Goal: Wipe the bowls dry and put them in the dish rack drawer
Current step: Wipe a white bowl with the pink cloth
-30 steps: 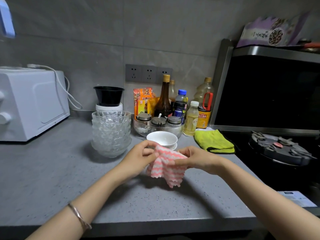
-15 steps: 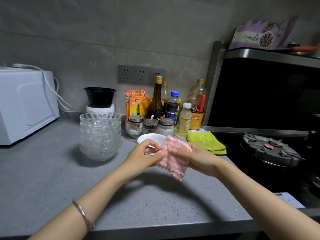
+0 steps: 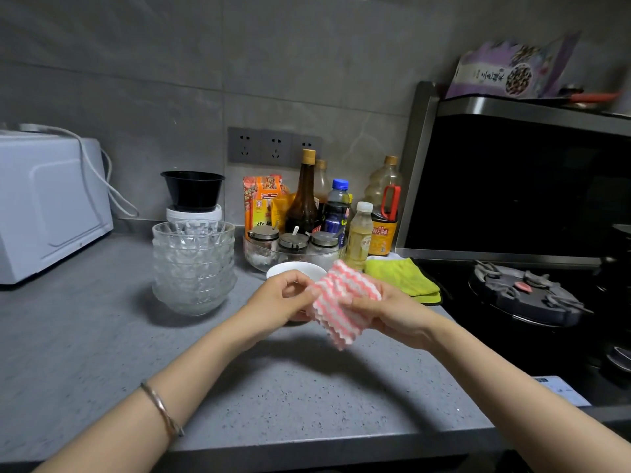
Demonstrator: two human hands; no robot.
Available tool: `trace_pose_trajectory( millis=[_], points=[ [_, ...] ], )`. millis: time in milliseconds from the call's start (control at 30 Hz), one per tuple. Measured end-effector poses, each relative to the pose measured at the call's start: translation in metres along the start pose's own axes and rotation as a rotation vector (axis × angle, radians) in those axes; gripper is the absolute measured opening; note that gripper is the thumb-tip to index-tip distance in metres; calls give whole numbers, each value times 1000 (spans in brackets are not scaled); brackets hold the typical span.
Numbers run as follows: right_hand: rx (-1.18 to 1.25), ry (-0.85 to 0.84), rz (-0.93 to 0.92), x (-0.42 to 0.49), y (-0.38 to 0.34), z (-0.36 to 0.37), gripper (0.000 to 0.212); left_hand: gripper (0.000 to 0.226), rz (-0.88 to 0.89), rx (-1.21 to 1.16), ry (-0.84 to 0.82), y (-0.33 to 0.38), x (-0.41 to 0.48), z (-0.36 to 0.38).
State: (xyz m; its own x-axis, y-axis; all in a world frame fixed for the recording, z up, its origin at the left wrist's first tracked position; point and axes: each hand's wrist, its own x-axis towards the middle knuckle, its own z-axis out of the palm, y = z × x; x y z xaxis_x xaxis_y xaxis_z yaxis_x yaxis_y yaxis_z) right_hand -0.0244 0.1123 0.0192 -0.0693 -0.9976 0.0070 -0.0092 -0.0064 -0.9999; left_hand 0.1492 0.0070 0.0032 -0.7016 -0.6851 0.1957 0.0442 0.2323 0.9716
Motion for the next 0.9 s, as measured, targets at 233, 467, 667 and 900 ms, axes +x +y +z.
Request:
trace_pose_trajectory(
  millis=[233,467,667,900],
  points=[
    [62,43,32,4,4,-3,52,8,-5,153,-98,16,-2,-14],
    [302,137,223,11,8,13,45,15,79,165,-47,11,15,-5],
    [566,358,136,21,13,6,25,41,132,637,209,-14,41,-14],
    [762,375,119,23,22,-15,30,47,-2,831,146,-48,54,-16]
  ],
)
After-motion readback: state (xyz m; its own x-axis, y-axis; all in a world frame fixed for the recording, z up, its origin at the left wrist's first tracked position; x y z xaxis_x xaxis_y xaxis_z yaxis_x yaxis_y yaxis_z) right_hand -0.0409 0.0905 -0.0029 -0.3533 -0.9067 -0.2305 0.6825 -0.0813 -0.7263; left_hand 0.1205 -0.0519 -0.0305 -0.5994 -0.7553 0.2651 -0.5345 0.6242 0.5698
